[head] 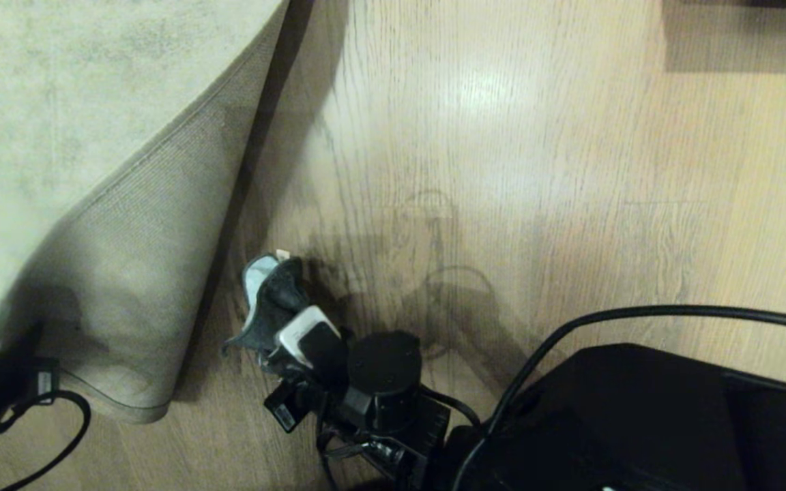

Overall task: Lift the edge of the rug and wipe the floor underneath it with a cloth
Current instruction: Wipe the floor under the carpet with a rag

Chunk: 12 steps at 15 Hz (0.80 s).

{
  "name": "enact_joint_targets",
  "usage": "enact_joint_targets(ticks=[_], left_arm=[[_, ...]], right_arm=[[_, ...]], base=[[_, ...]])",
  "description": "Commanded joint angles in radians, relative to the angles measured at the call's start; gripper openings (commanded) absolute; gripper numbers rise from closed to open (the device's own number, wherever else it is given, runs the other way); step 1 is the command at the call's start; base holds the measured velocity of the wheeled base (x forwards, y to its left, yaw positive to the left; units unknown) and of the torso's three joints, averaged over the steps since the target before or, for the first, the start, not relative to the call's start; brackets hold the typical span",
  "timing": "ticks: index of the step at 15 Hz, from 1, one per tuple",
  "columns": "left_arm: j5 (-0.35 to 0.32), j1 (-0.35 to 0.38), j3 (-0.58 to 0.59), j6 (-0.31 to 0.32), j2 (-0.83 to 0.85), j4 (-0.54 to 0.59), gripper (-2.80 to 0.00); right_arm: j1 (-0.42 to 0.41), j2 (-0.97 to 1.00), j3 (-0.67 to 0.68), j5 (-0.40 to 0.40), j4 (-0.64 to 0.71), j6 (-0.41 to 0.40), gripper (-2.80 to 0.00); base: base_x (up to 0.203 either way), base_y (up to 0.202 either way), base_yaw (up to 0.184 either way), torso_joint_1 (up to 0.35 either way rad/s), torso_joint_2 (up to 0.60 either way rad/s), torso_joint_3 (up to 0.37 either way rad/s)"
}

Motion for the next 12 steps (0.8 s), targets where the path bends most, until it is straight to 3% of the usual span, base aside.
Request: enact_joint_targets(ticks=[1,3,12], left_arm=[[0.001,0.000,0.000,0.003,0.002,-0.048,-2.80],[0.001,0.000,0.000,0.001,0.002,-0.048,-2.80],[0.004,0.000,0.000,0.003,0.001,-0.048,-2.80]], right_arm=[[-0.003,0.062,-0.061,-0.056,-0.013,-0.002,-2.80],[-0.016,0.070,-0.097,-0.089,-0.016,-0.002,-2.80],[-0.109,0.015,-0.181,-0.103,-0.008,-0.049,-2.80]], base=[[0.000,0.000,0.000,0.000,0.00,0.000],[0.000,0.000,0.000,0.000,0.00,0.000],[0.000,0.000,0.000,0.000,0.00,0.000]])
